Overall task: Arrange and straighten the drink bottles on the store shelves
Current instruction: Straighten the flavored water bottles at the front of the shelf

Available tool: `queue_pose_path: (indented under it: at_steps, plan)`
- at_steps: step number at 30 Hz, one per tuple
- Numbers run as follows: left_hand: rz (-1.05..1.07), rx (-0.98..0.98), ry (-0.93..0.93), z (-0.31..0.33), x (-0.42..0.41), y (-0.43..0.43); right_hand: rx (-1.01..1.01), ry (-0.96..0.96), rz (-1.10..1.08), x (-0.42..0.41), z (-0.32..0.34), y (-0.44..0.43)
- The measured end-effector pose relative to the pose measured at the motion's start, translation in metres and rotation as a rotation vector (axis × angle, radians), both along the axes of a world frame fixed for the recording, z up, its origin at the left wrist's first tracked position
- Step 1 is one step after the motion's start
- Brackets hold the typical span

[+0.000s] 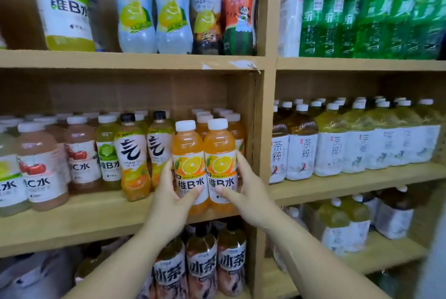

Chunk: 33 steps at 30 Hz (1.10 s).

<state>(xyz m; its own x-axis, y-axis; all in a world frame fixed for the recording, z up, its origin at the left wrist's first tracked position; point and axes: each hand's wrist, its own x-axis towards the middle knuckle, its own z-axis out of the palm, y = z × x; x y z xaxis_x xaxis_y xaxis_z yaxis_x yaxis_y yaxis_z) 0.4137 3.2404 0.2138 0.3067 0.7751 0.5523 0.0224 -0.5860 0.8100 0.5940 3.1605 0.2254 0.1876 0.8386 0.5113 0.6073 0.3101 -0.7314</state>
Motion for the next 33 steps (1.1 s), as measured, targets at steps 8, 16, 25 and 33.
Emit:
queue_pose_path:
  at_steps: [8, 16, 25, 33]
  plan:
    - [0.097, 0.047, 0.093, -0.012, 0.011, 0.016, 0.014, -0.003, -0.108, 0.01, -0.018, 0.009]
    - [0.055, 0.001, 0.117, -0.026, 0.002, 0.016, 0.228, -0.263, -0.475, 0.023, -0.042, -0.003]
    - [0.069, 0.075, 0.191, -0.02, 0.019, 0.027, 0.156, -0.077, -0.434, 0.034, -0.049, 0.001]
    - [0.152, 0.136, 0.268, -0.022, 0.027, 0.032, 0.104, -0.1, -0.421, 0.03, -0.043, 0.008]
